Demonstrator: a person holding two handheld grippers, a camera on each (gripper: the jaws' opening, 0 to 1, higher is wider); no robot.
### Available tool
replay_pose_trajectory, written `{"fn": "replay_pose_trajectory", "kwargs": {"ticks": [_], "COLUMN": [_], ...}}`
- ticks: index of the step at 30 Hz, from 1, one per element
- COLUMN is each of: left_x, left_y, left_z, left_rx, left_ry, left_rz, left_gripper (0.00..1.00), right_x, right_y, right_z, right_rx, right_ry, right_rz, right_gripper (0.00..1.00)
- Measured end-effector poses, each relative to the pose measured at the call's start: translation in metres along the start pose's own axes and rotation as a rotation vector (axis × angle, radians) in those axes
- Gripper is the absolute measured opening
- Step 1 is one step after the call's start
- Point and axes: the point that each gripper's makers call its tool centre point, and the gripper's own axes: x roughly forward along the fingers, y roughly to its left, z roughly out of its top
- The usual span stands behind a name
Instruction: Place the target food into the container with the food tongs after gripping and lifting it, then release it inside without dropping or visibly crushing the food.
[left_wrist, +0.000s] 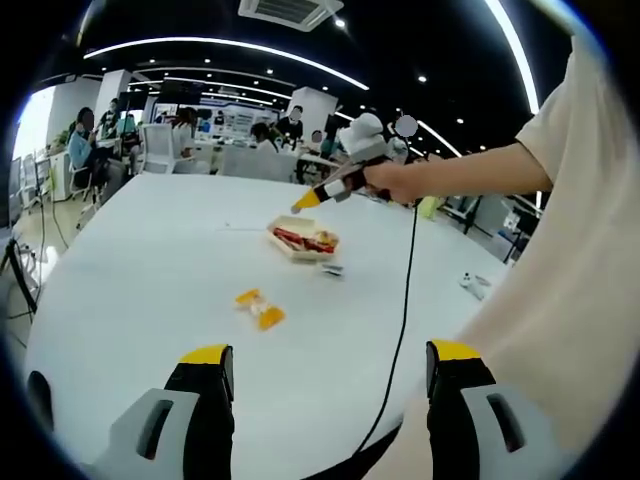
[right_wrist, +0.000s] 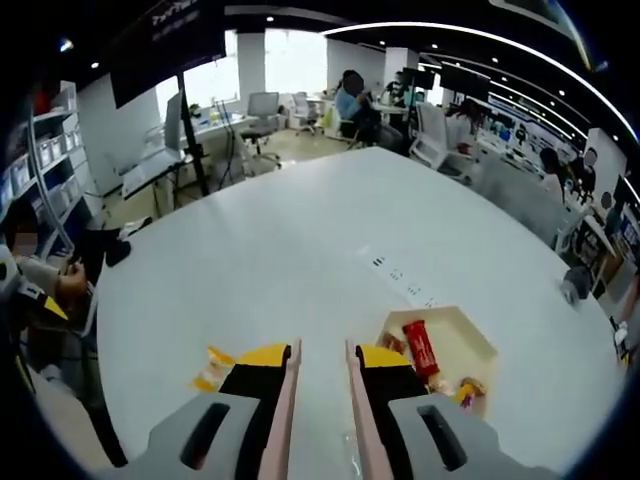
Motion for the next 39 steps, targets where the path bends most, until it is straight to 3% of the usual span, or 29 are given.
{"fn": "replay_pose_trajectory", "kwargs": {"ticks": [14, 19, 22, 25, 39], "left_x": [-0.018, -0.024, -0.027, -0.03, -0.043], "left_y": [0.007, 0.014, 0.015, 0.014, 0.016], "left_z": [-0.011, -0.011, -0.012, -0.011, -0.023], "left_rx": [-0.001, 0.009, 0.018, 0.021, -0.008], "left_ry": [0.01, 0.012, 0.015, 0.01, 0.007], "left_rz": [-0.027, -0.027, -0.03, -0.034, 0.0], "left_gripper": [0.79, 0.79, 0.78, 0.78, 0.78], "right_x": [0.01, 0.018, 0.02, 0.024, 0.043], "right_y": [0.049, 0.073, 0.087, 0.107, 0.132], "right_z": [-0.004, -0.017, -0.03, -0.036, -0.048], "right_rx": [0.054, 0.075, 0.008, 0.001, 0.053], "right_ry": [-0.005, 0.015, 0.078, 0.088, 0.102], "right_rz": [0.024, 0.052, 0.07, 0.103, 0.141], "right_gripper": [0.25, 0.26, 0.26, 0.26, 0.26]}}
